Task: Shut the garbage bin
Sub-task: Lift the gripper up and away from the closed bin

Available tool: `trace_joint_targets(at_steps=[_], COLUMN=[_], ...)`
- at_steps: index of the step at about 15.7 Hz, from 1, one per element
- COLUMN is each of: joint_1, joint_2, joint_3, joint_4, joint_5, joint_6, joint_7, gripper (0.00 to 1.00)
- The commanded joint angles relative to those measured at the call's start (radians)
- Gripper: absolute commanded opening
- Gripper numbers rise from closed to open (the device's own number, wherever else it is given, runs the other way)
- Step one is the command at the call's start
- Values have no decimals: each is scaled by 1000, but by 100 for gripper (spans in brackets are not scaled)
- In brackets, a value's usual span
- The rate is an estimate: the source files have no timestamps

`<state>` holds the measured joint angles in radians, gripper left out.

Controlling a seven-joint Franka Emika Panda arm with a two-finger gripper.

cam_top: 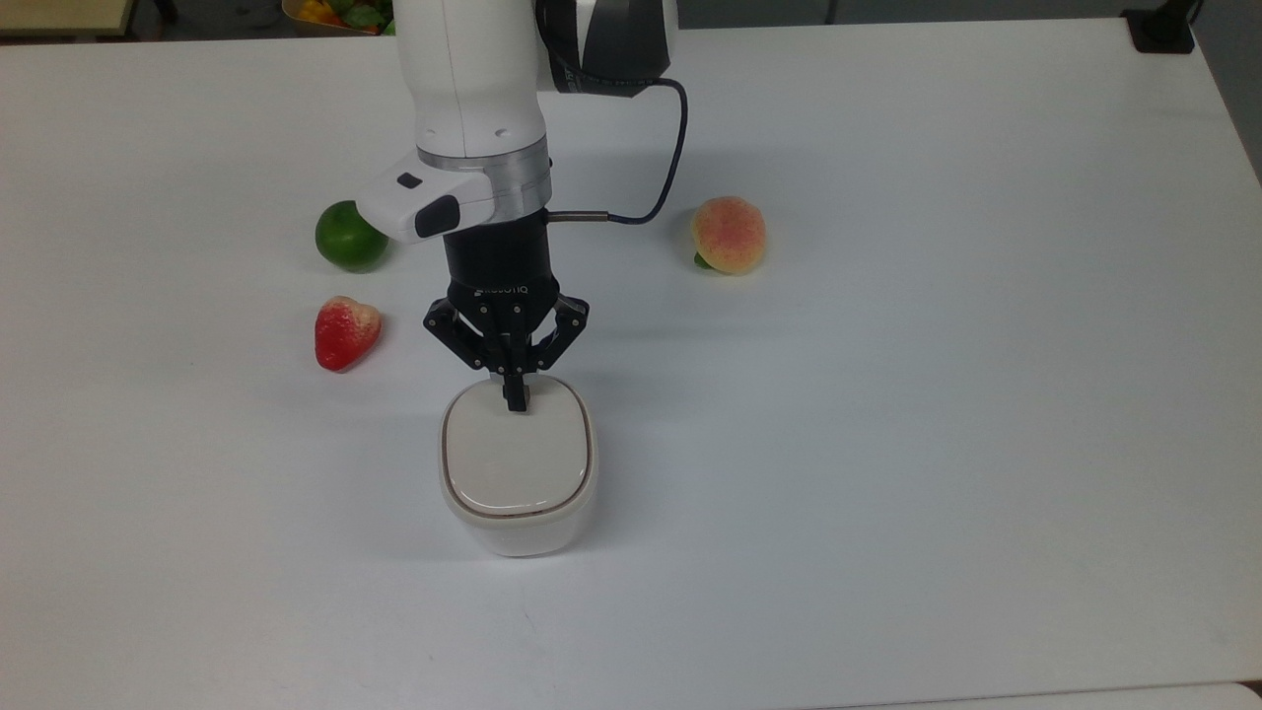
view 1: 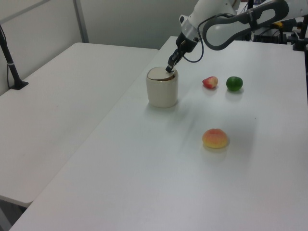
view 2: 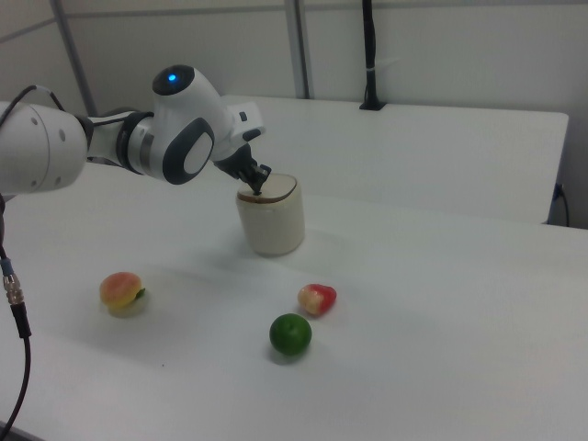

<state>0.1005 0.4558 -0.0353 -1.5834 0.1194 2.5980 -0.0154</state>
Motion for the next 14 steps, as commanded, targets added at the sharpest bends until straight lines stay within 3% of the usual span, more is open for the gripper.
trace_joint_targets(at_steps=[1,14], joint_1=[-1,-1], joint_2=[-32,-19], joint_3=[-3,-3], joint_4=[-52,-73], joint_5=[-7,-14], joint_6=[-15,-6], joint_7=[-38,-40], gripper=[0,0])
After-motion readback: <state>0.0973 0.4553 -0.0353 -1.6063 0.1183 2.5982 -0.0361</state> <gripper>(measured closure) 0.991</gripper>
